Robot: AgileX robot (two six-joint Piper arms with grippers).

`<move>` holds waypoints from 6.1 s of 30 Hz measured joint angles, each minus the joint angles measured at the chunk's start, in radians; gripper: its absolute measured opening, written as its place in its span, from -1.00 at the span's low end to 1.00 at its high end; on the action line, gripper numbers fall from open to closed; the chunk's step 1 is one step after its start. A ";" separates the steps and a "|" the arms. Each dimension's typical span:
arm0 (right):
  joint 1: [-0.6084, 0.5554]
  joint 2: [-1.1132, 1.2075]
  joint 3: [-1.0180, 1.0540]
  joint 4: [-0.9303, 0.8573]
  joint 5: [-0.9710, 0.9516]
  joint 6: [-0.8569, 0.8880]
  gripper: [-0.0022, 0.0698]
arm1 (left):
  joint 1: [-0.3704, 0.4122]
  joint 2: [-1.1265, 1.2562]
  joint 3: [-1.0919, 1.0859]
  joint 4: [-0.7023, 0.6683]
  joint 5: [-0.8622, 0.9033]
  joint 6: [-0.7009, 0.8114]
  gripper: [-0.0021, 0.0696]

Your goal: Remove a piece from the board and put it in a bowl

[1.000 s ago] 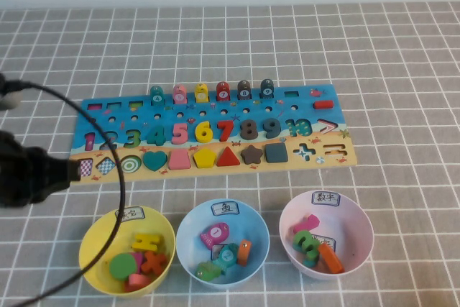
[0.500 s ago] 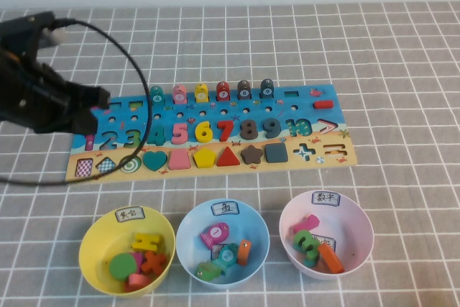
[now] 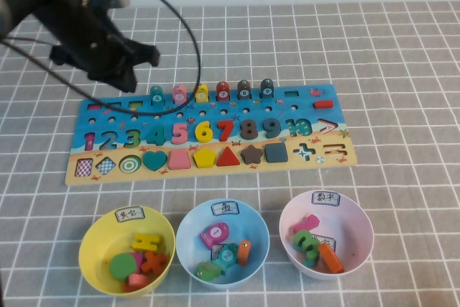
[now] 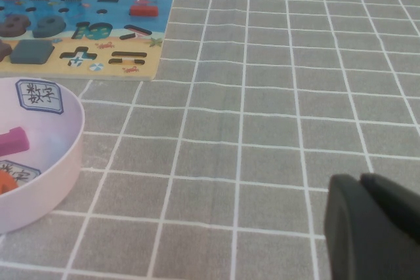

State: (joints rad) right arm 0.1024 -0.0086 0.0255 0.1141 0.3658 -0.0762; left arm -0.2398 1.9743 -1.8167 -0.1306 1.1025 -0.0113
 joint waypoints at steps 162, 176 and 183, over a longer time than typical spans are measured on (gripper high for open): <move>0.000 -0.004 0.000 0.002 0.000 0.000 -0.99 | -0.033 0.459 -0.500 0.066 0.081 -0.177 -0.42; 0.000 -0.004 0.000 0.002 0.000 0.000 -0.99 | -0.033 0.446 -0.522 0.062 0.111 -0.155 -0.42; 0.000 -0.004 0.000 0.002 0.000 0.000 -0.99 | -0.033 0.382 -0.522 0.066 0.133 -0.093 -0.42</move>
State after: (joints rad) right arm 0.1024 -0.0130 0.0255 0.1164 0.3658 -0.0762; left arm -0.2732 2.3566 -2.3387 -0.0642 1.2352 -0.1048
